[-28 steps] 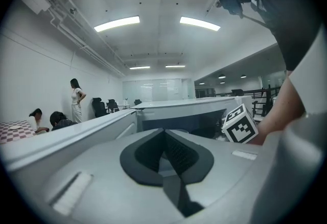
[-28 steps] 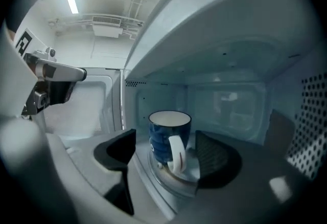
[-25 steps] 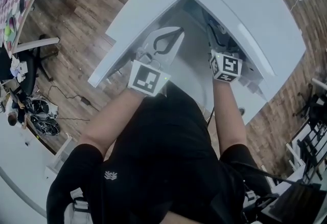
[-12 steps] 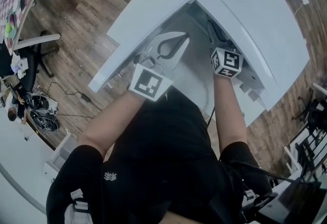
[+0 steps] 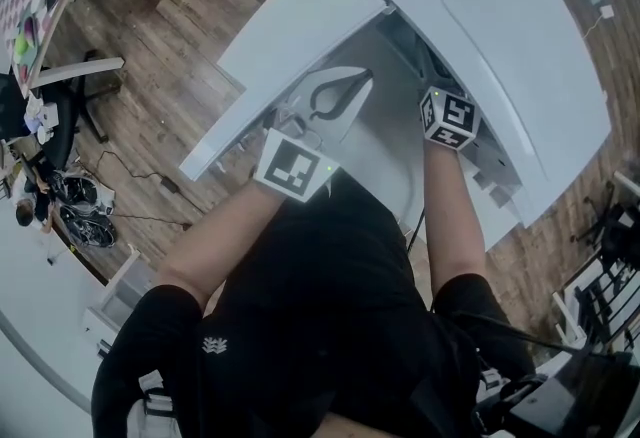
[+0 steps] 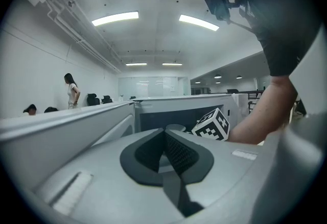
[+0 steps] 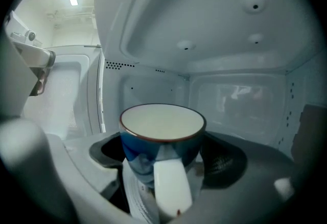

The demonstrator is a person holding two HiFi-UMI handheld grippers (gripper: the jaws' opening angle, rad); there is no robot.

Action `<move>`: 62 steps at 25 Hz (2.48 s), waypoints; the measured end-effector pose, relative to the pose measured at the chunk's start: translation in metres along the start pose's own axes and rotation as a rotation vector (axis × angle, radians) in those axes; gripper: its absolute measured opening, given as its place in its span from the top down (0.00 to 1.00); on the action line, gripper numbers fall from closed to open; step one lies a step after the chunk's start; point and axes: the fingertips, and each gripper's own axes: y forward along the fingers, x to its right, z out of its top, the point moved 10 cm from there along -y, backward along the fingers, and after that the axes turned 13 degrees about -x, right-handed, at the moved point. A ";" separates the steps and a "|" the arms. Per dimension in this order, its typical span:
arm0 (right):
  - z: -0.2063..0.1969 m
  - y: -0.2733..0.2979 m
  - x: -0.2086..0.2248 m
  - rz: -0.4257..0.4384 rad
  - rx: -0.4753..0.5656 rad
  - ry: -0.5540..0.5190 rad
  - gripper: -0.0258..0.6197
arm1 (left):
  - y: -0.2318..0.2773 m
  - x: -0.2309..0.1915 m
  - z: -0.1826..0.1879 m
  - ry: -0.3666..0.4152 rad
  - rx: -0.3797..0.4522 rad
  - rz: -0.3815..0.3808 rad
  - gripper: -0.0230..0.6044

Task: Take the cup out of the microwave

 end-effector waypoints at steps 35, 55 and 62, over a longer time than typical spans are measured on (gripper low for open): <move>-0.003 -0.103 -0.041 -0.001 0.007 0.039 0.34 | -0.085 0.027 0.016 0.042 0.060 0.029 0.96; 0.000 -0.212 -0.065 -0.011 0.000 0.032 0.34 | -0.154 0.045 0.032 0.014 0.114 0.085 0.96; 0.014 -0.245 -0.058 -0.002 0.002 0.038 0.34 | -0.164 0.045 0.046 0.023 0.137 0.099 0.96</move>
